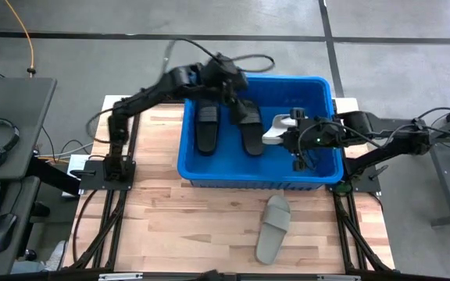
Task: Pick and place slides into bin
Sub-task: Put the gray slides into the blue bin
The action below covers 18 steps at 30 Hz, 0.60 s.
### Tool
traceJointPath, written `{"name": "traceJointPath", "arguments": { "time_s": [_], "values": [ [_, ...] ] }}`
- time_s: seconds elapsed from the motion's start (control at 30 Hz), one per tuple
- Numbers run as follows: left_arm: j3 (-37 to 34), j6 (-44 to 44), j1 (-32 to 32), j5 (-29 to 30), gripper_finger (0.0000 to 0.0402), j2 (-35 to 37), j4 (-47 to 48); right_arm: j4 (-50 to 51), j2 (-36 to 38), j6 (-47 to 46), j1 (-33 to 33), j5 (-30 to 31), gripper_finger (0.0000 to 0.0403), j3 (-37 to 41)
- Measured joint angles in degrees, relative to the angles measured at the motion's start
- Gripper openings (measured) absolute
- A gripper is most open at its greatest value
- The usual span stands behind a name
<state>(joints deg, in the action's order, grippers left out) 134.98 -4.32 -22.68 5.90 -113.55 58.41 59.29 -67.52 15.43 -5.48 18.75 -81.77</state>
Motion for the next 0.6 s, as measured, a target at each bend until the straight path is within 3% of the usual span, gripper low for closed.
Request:
{"name": "traceJointPath", "arguments": {
  "time_s": [0.23, 0.6],
  "values": [
    [0.1, 5.2, 0.3, -5.2, 0.0188, 10.1, -0.6, -3.1, 7.0, 2.3, 6.6, -1.7, 0.002, 7.1],
    [0.0, 7.8, 3.0, -5.3, 0.014, 16.6, -1.0, -20.2, 19.3, 14.3, 19.1, -15.8, 0.002, 27.3]
  ]
}}
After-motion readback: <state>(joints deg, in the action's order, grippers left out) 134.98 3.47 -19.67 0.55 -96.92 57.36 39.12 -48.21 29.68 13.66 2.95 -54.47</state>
